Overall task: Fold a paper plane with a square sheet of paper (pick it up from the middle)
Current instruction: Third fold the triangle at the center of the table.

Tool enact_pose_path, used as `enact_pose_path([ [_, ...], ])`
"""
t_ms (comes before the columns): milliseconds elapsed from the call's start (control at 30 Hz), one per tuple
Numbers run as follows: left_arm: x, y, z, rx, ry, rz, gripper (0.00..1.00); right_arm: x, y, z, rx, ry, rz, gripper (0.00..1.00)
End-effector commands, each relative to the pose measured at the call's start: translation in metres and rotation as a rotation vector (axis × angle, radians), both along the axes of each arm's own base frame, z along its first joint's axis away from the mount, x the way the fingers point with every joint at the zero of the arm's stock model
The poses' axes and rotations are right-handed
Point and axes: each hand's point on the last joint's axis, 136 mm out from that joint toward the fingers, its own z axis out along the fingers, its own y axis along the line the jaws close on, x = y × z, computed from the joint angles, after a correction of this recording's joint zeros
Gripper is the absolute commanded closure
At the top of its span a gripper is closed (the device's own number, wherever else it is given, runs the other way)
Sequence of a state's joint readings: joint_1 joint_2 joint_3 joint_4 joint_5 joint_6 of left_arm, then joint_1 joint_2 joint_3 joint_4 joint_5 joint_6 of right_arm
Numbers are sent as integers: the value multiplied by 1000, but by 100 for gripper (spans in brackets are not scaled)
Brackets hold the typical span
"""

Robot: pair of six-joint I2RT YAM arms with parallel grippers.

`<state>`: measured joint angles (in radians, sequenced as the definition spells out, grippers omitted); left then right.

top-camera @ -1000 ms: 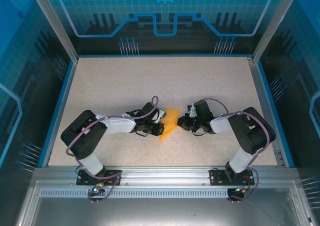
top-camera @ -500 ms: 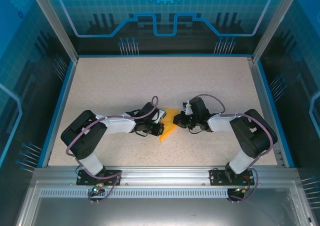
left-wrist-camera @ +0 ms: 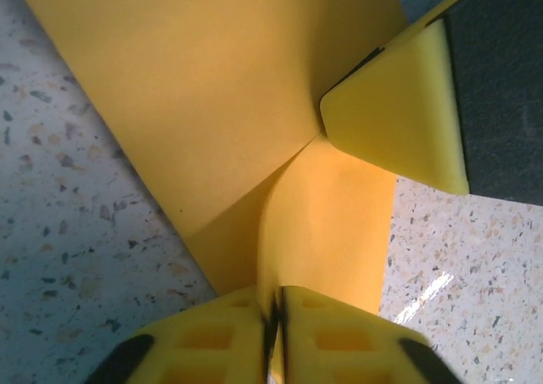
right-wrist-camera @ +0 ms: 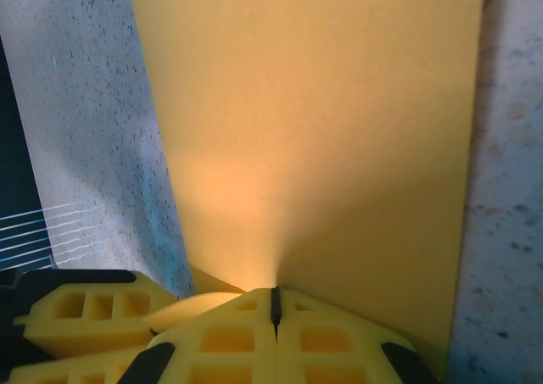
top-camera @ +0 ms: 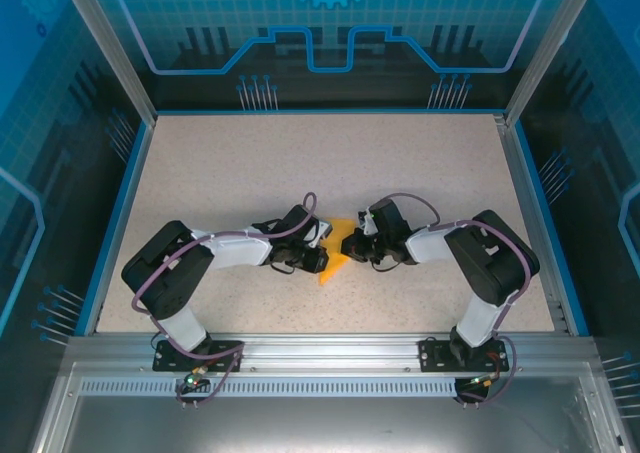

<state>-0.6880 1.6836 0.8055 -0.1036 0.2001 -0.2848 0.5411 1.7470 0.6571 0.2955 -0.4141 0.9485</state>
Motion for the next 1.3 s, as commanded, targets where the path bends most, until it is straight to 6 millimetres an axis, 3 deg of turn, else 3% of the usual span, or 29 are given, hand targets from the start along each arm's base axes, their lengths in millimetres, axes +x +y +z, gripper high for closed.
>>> enact_pose_path([
  [0,0,4,21,-3,-6,20,75,-10,-15,-25,-103,42,-28,100],
  [67,5,9,35,6,-42,56,67,-9,-16,-25,-107,40,-34,100],
  [100,8,12,44,6,-61,78,58,-9,-17,-24,-106,38,-36,100],
  [200,9,17,63,-19,-75,152,54,-9,-17,-23,-107,41,-40,100],
  [300,2,13,78,-101,-35,199,56,-9,-19,-23,-112,46,-57,100],
  [467,-19,-10,86,-298,106,211,63,-8,-21,-21,-111,41,-73,100],
  [633,-29,-34,72,-376,212,200,67,-9,-20,-21,-109,44,-75,100],
  [867,-26,-46,51,-368,274,194,70,-9,-21,-23,-116,48,-74,100],
  [1267,-29,-20,-4,-232,353,286,76,-11,-23,-26,-127,56,-67,100],
])
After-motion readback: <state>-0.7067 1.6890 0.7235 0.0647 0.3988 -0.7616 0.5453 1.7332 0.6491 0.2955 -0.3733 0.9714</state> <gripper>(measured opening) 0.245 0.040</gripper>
